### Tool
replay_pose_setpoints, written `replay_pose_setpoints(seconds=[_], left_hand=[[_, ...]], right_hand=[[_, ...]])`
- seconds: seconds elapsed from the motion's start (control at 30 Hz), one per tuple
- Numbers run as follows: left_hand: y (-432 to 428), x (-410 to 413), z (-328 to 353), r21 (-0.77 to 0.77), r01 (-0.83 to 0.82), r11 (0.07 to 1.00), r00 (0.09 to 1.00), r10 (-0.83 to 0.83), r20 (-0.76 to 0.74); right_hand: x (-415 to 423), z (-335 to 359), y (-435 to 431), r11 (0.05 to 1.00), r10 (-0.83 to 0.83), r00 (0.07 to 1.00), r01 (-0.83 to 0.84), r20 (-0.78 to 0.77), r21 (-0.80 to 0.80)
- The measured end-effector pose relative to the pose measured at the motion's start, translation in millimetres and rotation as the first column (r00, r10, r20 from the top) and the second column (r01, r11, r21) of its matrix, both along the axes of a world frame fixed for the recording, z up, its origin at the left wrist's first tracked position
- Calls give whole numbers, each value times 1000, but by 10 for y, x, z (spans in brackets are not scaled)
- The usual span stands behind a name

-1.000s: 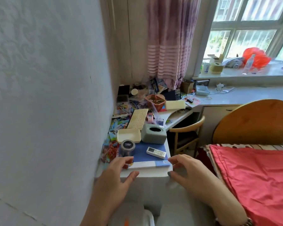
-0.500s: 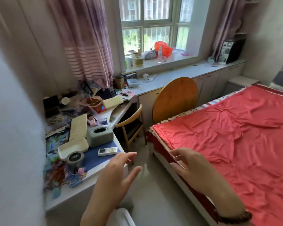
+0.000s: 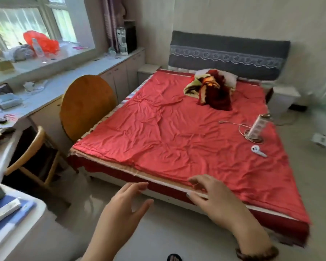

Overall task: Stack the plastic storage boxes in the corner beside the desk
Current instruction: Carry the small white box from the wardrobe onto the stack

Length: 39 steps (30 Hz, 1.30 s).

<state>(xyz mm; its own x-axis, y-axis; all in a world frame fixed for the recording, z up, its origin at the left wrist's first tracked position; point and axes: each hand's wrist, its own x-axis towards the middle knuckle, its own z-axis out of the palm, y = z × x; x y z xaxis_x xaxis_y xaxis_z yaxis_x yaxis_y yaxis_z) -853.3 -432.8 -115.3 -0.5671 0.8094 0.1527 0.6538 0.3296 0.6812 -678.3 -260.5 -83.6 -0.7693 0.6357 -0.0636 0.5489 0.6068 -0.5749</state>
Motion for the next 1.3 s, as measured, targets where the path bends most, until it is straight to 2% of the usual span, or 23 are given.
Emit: replay_pose_setpoints(seconds=[0.2,0.53,0.7,0.97,1.3], left_hand=[[636,514,55,2,189,982,982,-189,17],[1587,1607,78,-4,374,927,927,-374,-6],[2212,2535,61,-31,508,861,861,-508,9],[3190,4005,75,-11,650,760,760,-650,-1],[4002,5470,155,-31,833,553,552,-833,-33]], right_hand=[[790,-7,236,979,-204,979,204,-8,-11],[2106,-65,666,914,-406,913,406,-51,-5],[3134,-23,1082,844,-536,843,535,-48,-37],[4574,35,1627,753,-657,751,659,-58,-1],[6060,18,1730,545,-838,544,839,-39,5]])
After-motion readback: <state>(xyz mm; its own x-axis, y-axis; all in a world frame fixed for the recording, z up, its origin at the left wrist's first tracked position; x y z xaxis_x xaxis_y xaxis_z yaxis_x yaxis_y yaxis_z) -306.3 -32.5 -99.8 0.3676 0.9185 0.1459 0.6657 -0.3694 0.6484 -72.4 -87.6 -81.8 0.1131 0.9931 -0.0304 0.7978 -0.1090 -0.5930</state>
